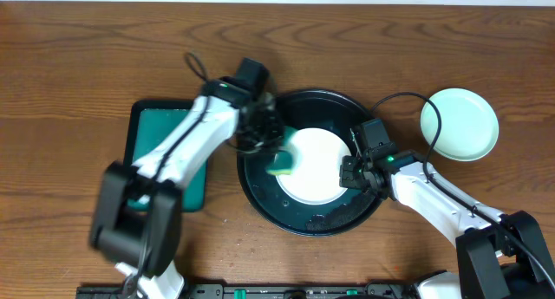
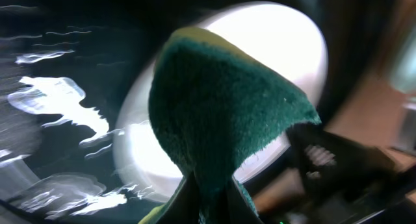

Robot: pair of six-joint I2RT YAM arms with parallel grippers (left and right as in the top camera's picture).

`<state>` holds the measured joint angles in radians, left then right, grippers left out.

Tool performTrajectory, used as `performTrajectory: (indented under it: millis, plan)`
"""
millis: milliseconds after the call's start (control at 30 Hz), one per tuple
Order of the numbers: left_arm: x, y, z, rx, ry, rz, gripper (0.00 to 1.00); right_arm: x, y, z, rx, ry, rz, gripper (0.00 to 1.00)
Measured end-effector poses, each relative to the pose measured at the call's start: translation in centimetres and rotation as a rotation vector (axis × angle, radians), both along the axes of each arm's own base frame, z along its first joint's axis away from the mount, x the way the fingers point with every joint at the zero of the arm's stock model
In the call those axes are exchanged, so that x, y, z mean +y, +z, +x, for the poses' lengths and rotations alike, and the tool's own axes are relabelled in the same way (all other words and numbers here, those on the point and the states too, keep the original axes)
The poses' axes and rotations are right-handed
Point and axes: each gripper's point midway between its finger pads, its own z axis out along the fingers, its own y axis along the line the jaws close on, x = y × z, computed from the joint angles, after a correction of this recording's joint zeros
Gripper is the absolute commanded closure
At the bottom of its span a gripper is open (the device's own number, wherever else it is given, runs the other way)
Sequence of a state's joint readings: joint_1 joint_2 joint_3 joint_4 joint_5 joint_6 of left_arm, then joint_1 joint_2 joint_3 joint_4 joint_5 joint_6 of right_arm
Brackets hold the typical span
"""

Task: Clean dirty plates on tray and stack at the side
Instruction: 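Return the sponge to the water tray with the left gripper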

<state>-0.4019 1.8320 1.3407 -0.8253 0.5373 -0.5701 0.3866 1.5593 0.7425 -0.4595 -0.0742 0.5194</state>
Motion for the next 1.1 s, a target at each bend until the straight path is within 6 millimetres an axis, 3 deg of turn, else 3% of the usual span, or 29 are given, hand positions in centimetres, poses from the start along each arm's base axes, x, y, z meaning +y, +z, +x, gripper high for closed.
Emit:
performTrajectory:
  millis: [167, 300, 600, 667, 733, 800, 867, 1100]
  plan:
    - [7.1, 1.9, 0.5, -0.091, 0.073, 0.243, 0.93, 0.0, 0.0, 0.0, -0.001, 0.000, 0.000, 0.99]
    - [12.1, 2.1, 1.7, -0.116, 0.164, 0.358, 0.93, 0.0, 0.0, 0.0, -0.002, 0.000, 0.001, 0.99]
    - [21.5, -1.2, 2.9, 0.008, 0.370, 0.463, 0.93, 0.0, 0.0, 0.1, -0.003, 0.003, 0.001, 0.99]
    - [22.7, -2.3, 2.7, 0.044, 0.382, 0.473, 0.93, 0.0, 0.0, 0.1, -0.004, 0.003, 0.001, 0.99]
    - [23.5, -3.5, 2.5, 0.081, 0.387, 0.481, 0.83, 0.1, 0.0, 0.1, -0.007, 0.004, 0.002, 0.99]
    - [23.8, -4.5, 2.3, 0.110, 0.375, 0.489, 0.54, 0.1, 0.1, 0.2, -0.009, 0.003, 0.003, 0.99]
    - [23.8, -5.3, 2.2, 0.129, 0.367, 0.493, 0.36, 0.1, 0.1, 0.2, -0.011, 0.003, 0.003, 0.99]
    - [23.7, -5.4, 2.0, 0.136, 0.355, 0.489, 0.28, 0.3, 0.1, 0.4, -0.018, 0.005, 0.012, 0.99]
